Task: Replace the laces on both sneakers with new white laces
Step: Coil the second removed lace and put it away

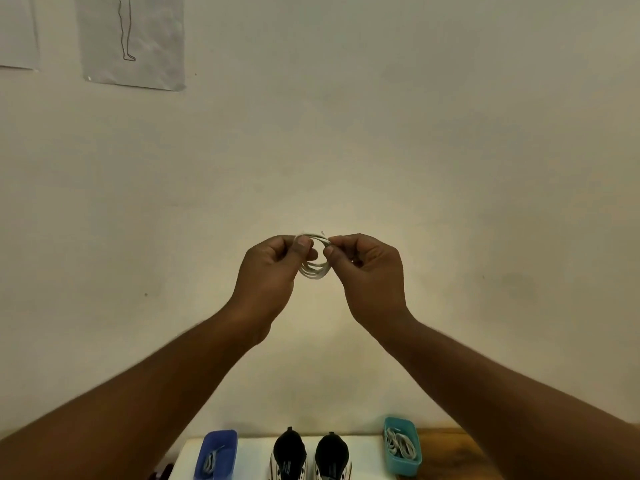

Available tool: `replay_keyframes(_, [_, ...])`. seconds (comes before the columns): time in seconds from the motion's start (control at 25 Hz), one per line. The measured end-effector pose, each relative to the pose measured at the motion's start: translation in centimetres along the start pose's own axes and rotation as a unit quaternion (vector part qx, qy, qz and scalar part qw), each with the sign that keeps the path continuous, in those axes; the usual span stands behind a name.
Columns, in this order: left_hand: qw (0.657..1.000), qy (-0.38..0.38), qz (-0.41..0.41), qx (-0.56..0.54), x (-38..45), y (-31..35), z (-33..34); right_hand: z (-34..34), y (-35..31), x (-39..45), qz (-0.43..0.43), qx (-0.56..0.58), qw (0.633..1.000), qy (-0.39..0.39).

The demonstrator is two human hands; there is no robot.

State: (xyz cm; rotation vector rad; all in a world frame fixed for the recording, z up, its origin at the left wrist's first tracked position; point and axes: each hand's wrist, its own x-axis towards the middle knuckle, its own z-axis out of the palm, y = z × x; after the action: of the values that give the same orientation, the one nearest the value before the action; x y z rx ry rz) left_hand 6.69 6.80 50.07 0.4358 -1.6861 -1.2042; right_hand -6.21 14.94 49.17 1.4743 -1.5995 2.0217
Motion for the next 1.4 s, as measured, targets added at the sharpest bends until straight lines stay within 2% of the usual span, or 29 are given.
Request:
replay_keyframes(0.24, [0.995, 0.043, 0.074, 0.050, 0.0, -0.5, -0.9, 0.3, 0.3, -1.0, -0.024, -0.027, 0.999, -0.020])
replay_keyframes(0.36, [0.977, 0.061, 0.138, 0.151, -0.8, -1.2, -1.4, 0.5, 0.2, -1.3, -0.042, -0.010, 0.999, 0.009])
replay_keyframes(0.4, [0.957, 0.079, 0.175, 0.220, -1.0, -1.2, -1.6, 0.5, 0.0, -1.2, -0.053, -0.007, 0.998, 0.024])
replay_keyframes(0.44, [0.922, 0.104, 0.220, 0.300, -1.3, -1.1, -2.0, 0.5, -0.2, -1.2, -0.066, -0.007, 0.997, 0.041])
replay_keyframes(0.52, [0.830, 0.153, 0.301, 0.444, -1.8, -0.2, -2.6, 0.4, -0.8, -0.8, -0.100, -0.013, 0.992, 0.071])
replay_keyframes(0.6, [0.761, 0.160, 0.339, 0.529, -2.1, 0.9, -2.8, 0.2, -1.4, -0.3, -0.140, -0.032, 0.984, 0.102])
replay_keyframes(0.68, [0.721, 0.153, 0.354, 0.576, -1.8, 1.4, -2.7, -0.2, -1.9, 0.3, -0.173, -0.077, 0.973, 0.133])
replay_keyframes(0.76, [0.696, 0.152, 0.357, 0.604, -1.7, 1.7, -2.4, -0.7, -2.2, 0.8, -0.174, -0.113, 0.967, 0.145])
replay_keyframes(0.84, [0.692, 0.156, 0.354, 0.610, -1.7, 2.0, -2.0, -1.2, -2.2, 1.1, -0.163, -0.125, 0.968, 0.144])
replay_keyframes(1.4, [0.740, 0.121, 0.306, 0.587, -3.1, 0.3, 2.0, -3.9, -0.5, -0.3, -0.131, -0.136, 0.972, 0.137])
